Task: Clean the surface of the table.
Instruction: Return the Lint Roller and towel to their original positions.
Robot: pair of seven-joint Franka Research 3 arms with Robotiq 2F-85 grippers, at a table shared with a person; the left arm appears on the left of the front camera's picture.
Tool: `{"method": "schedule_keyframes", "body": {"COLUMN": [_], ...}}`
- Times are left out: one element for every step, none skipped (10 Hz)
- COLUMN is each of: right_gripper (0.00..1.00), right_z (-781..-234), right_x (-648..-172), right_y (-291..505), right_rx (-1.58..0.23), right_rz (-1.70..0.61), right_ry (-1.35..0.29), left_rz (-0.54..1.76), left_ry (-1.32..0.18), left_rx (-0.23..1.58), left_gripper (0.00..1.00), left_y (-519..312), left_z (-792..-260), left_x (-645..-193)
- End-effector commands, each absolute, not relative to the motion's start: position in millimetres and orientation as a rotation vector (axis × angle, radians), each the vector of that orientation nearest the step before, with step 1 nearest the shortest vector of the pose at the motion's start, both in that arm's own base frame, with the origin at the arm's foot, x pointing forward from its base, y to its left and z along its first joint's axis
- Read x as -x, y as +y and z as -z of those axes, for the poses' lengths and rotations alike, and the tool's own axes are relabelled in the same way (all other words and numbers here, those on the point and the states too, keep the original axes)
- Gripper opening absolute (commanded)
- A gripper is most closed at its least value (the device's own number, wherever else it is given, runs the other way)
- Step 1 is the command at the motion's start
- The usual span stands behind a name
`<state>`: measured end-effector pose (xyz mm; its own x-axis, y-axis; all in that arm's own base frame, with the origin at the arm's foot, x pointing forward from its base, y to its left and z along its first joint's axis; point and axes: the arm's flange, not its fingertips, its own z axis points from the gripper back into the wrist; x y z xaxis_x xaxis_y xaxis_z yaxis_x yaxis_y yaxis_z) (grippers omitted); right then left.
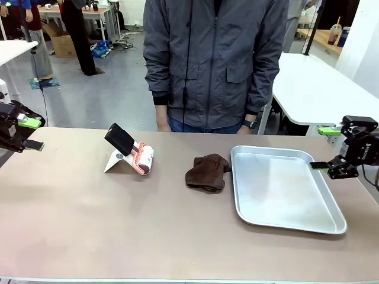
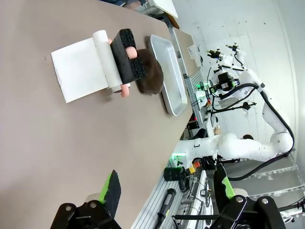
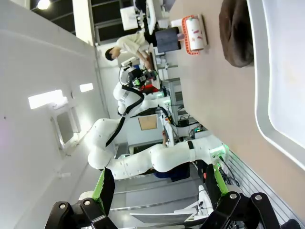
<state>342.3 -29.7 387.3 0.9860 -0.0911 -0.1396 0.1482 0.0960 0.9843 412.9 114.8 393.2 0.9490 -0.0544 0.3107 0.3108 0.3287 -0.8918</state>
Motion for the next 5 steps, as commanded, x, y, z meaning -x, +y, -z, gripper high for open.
{"method": "schedule_keyframes", "body": {"right_gripper": [1.0, 1.0, 1.0, 1.0, 1.0], "right_z": [-392.8, -392.8, -392.8, -392.8, -392.8], "right_x": [-340.0, -340.0, -340.0, -340.0, -340.0], "right_y": [-30.4, -30.4, -30.4, -30.4, -30.4], "right_rx": [-1.464, -1.464, -1.464, -1.464, -1.464], "right_rz": [0.178, 0.178, 0.178, 0.178, 0.178], "right_ry": [0.057, 0.057, 0.057, 0.057, 0.057], "left_rz": [0.225, 0.225, 0.225, 0.225, 0.225], "left_ry": [-0.252, -0.252, -0.252, -0.252, -0.252], "left_rx": [1.218, 1.218, 1.218, 1.218, 1.218], "left_gripper": [1.0, 1.0, 1.0, 1.0, 1.0], "left_y": [111.9, 111.9, 111.9, 111.9, 111.9], "left_z": [-396.3, -396.3, -396.3, -396.3, -396.3], "left_x": [-414.2, -414.2, -414.2, -414.2, -414.2]}}
